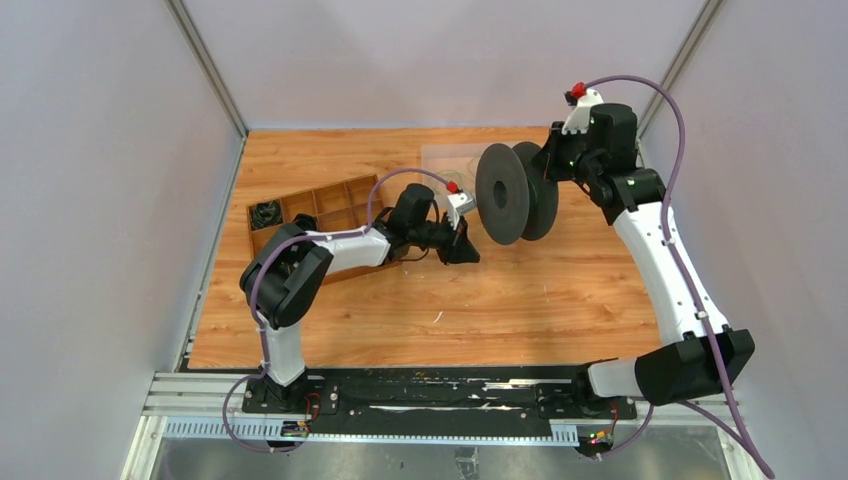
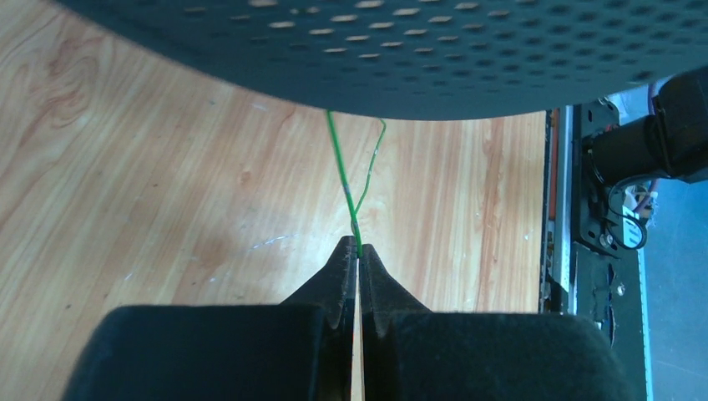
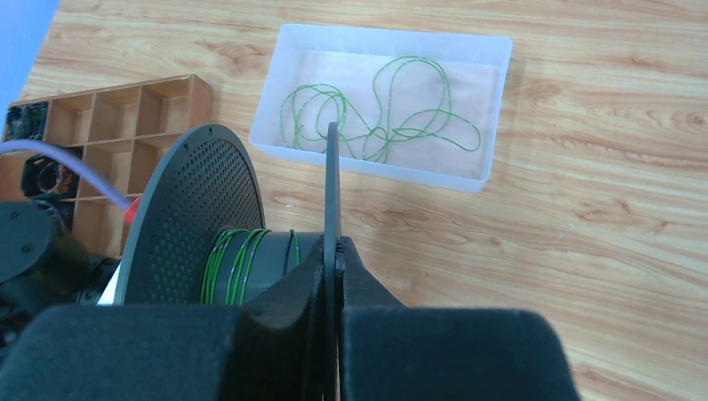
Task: Wrap the cables
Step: Wrap the cable around the cable reel.
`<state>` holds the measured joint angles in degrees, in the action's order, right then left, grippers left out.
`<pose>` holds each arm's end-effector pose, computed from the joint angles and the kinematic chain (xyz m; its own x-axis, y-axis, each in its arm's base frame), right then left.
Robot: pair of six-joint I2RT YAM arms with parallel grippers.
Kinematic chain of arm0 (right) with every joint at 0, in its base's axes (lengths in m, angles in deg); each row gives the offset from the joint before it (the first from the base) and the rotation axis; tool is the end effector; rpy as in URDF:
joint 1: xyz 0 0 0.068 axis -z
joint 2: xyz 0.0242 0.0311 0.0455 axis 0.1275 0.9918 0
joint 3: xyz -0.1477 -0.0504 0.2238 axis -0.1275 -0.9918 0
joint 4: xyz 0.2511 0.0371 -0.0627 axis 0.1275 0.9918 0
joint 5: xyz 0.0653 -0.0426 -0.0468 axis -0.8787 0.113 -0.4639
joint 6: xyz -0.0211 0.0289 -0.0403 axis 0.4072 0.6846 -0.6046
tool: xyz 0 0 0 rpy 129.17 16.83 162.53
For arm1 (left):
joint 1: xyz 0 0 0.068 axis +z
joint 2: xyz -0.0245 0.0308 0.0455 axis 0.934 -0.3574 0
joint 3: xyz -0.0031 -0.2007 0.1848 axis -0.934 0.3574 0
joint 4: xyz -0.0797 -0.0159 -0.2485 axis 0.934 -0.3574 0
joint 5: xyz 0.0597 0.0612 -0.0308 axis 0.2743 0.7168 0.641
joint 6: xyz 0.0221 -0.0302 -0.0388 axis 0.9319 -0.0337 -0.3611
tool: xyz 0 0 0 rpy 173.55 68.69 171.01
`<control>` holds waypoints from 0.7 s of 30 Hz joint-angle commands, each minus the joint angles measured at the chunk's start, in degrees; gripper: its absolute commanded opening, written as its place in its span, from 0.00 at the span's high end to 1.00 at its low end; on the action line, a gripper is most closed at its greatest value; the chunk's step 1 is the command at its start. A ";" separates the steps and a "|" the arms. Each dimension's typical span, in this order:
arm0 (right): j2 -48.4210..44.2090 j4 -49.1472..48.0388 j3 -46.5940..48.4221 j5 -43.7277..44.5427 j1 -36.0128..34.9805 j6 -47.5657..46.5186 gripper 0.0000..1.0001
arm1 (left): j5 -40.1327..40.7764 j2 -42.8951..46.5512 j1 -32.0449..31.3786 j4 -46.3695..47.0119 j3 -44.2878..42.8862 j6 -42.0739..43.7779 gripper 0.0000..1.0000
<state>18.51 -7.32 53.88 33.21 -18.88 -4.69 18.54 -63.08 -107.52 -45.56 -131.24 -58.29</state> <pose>0.2883 0.0675 0.4239 -0.3943 0.0849 -0.9150 -0.3530 0.9053 0.2362 0.2999 -0.2696 0.1865 -0.5059 0.2534 -0.8245 0.8591 0.2336 -0.4553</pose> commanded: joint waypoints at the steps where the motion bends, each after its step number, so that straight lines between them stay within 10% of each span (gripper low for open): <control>1: 0.65 -1.79 2.76 4.13 1.15 2.43 0.99 | 1.23 2.42 -2.23 -0.95 0.66 3.44 1.00; 21: -0.87 -8.21 -7.48 12.19 0.53 -0.93 0.99 | 7.63 3.55 -8.90 -14.66 -8.65 2.54 1.00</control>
<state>19.80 -9.69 48.29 42.91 -18.77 -4.32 24.75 -60.82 -115.60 -54.44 -136.31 -54.49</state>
